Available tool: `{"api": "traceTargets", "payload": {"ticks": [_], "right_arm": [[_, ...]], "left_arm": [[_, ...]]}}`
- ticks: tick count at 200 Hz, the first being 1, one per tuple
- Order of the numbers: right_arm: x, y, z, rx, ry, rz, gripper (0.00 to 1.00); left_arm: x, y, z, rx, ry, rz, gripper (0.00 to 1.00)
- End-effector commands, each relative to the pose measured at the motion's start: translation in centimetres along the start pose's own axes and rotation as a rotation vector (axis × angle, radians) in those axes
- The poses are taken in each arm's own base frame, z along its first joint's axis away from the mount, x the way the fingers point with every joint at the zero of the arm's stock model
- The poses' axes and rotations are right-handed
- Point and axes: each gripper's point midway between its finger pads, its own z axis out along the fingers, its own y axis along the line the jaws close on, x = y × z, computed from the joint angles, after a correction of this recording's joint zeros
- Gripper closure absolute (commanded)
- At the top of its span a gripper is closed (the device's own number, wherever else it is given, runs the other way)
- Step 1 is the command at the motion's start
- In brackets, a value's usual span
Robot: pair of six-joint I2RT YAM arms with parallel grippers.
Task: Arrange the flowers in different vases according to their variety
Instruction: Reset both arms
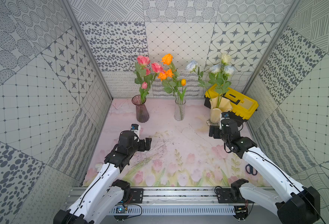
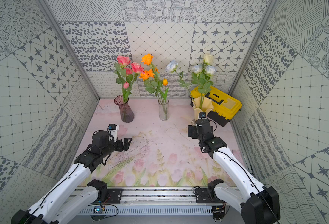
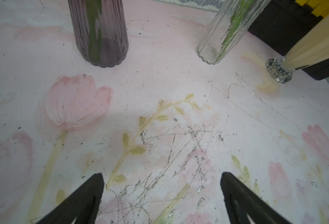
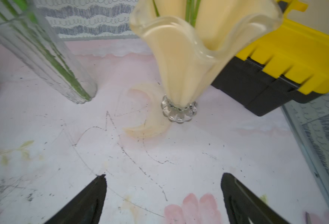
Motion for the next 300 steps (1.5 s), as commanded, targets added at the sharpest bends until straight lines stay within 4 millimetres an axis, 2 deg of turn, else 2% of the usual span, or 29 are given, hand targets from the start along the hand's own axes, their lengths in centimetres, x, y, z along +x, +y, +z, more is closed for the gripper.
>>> {"api": "traceTargets", "payload": {"ticks": [1,24,28,63,112,150,185,216,300], "right_arm": [[-2.2,-2.5,0.7,0.054,-0.171,0.032,0.03],[-2.2,-3.8,2.2,0.083,-0.258,0.005,0.03],[-1.4,-4.0,2.7,0.091,-0.251,-0.006,0.03],[-0.1,-5.0,5.4,0.121,-0.268,-0.004,0.03],[1.5,-4.5,8.2,0.103,-0.291,-0.01,0.03],[0.9,-4.3,9.1,0.082,-0.346,-0.01,0.03],[2.4,-3.9,10.7,0.071,-0.352,-0.013,0.03],[2.4,-4.0,10.8,0.074,-0.344,-0.013,0.03],[2.3,-4.5,10.8,0.1,-0.344,0.003,0.03]], "left_arm": [[-3.9,0.6,0.7,-0.039,-0.211,0.13,0.01],[-3.9,1.5,2.3,-0.046,-0.215,0.111,0.01],[-3.9,1.8,2.6,-0.052,-0.214,0.106,0.01],[-3.5,4.7,4.9,-0.113,-0.215,0.063,0.01],[-3.1,6.6,7.6,-0.141,-0.232,0.082,0.01],[-2.3,7.3,9.6,-0.146,-0.232,0.088,0.01],[-1.3,8.1,11.2,-0.163,-0.229,0.092,0.01],[-0.9,8.9,11.7,-0.186,-0.224,0.067,0.01],[-0.9,8.8,11.7,-0.184,-0.226,0.069,0.01]]}}
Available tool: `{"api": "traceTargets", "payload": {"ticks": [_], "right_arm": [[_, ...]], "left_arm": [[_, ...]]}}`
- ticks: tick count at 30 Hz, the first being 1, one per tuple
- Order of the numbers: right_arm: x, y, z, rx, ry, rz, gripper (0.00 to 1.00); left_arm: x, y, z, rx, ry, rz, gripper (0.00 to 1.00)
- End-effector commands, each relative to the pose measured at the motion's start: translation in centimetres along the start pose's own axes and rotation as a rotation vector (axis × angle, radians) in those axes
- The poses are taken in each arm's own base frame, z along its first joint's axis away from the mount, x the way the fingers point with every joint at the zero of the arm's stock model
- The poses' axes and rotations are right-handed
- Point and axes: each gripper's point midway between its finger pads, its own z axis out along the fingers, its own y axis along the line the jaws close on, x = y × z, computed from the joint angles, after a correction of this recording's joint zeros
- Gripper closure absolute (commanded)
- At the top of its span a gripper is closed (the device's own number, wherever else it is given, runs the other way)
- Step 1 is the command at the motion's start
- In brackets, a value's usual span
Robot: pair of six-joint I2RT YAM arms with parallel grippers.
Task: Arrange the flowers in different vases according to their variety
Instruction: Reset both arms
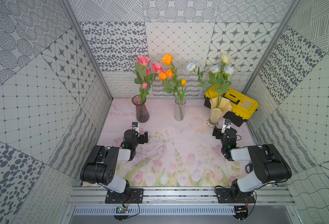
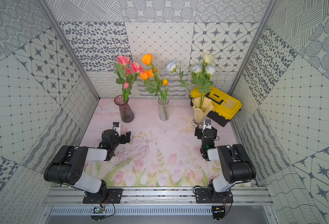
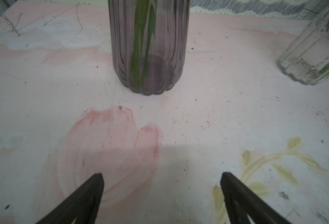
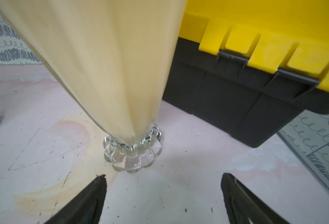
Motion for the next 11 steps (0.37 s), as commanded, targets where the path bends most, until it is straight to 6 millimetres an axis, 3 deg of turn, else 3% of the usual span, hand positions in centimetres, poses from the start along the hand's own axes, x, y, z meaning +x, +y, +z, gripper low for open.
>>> {"api": "traceTargets", "payload": {"ticks": [1,11], "right_arm": [[-1.16,-0.34,-0.11,0.014,-0.049,0.017,0.03],[-1.11,-0.33,-0.02,0.01,-0.044,0.02,0.03]], "left_arm": [[-1.92,0.57,-0.01,-0.021,-0.079,0.008,0.01],[-1.89,0.61,0.0,-0.022,-0.078,0.007,0.01]]}}
